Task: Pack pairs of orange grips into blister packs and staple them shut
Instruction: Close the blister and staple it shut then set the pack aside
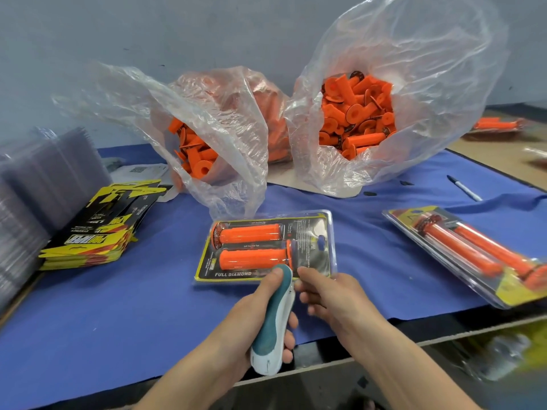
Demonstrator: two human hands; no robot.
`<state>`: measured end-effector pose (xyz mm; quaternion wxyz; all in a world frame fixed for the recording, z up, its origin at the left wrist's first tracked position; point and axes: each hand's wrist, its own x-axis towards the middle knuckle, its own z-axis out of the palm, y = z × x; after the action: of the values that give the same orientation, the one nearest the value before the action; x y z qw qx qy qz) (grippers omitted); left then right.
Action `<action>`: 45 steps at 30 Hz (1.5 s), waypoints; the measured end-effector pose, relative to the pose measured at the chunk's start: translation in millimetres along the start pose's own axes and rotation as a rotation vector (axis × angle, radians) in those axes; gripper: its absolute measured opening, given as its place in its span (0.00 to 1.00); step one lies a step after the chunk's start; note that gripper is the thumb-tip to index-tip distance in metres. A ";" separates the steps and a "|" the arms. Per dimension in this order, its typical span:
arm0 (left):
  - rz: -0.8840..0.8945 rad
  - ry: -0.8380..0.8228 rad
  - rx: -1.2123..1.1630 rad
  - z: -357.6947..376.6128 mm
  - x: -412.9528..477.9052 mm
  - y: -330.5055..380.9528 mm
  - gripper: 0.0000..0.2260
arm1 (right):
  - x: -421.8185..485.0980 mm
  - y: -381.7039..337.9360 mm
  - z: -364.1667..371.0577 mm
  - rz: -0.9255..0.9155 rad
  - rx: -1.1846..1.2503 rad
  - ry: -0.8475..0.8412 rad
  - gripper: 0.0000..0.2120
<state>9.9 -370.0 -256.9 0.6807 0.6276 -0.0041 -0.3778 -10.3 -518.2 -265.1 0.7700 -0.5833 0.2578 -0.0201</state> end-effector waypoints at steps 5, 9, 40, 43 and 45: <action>0.004 0.034 0.061 8.1 0.2 0.4 0.30 | 0.4 -3.0 -3.4 -0.037 -0.103 -0.032 0.10; 0.008 0.040 0.068 9.3 -0.7 1.4 0.30 | -1.1 -7.0 -6.0 -0.104 -0.133 -0.046 0.04; 0.048 0.058 -0.077 22.1 8.6 3.1 0.25 | 10.5 3.0 -18.7 -0.356 -0.660 -0.007 0.19; 0.052 0.070 -0.067 22.3 9.3 2.3 0.24 | 5.5 -0.6 -14.9 -0.255 -0.495 -0.045 0.20; 0.051 0.062 -0.050 21.5 8.9 3.5 0.24 | -2.4 -3.6 -8.4 -0.039 -0.209 -0.170 0.23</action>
<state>7.6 -393.2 -253.5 0.7052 0.6216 0.0103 -0.3410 -14.9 -526.0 -262.4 0.7236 -0.6648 0.1810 0.0413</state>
